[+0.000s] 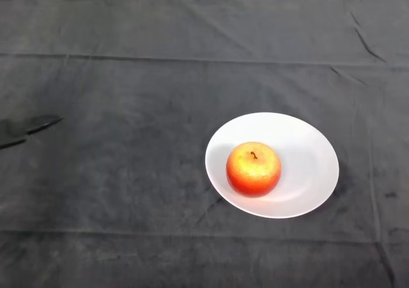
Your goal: Move the apple to the plate
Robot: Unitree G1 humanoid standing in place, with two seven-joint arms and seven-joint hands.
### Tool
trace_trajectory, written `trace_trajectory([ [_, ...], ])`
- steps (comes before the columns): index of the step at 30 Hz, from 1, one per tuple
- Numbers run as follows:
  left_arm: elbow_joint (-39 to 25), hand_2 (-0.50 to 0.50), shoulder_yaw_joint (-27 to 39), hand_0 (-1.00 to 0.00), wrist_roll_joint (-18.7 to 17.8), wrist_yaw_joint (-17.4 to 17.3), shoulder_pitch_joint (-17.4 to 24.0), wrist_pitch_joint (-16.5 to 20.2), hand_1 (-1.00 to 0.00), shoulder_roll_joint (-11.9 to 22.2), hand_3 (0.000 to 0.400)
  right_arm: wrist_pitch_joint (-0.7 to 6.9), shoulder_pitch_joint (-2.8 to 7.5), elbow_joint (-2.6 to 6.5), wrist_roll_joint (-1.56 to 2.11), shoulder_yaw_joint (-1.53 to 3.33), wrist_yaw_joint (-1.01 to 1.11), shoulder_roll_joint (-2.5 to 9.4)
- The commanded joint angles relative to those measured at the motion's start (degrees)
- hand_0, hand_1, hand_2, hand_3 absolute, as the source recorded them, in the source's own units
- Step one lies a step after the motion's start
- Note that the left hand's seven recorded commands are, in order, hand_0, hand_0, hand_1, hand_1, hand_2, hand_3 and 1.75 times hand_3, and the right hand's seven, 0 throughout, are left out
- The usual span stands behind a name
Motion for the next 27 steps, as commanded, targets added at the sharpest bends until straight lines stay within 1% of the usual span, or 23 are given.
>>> trace_trajectory([
  [1,1.5,0.0,2.74,0.0,-0.66,-0.3,1.2,-1.23,0.0,4.04,0.0,0.03,0.71,-2.12,1.01,-0.05,-0.17,-0.21],
  [4,1.6,0.0,4.27,0.0,-0.5,0.28,1.45,-0.89,0.0,3.88,0.0,0.03,0.71,-2.13,1.01,-0.05,-0.17,-0.21],
  [12,2.65,0.0,6.5,0.0,1.76,2.34,0.67,-0.51,0.0,2.04,0.0,0.03,0.71,-2.13,1.02,-0.05,-0.18,-0.21],
  [27,2.87,0.0,9.12,0.0,4.03,1.77,0.43,-0.03,0.0,0.5,0.0,0.04,0.71,-2.14,1.02,-0.05,-0.18,-0.2],
])
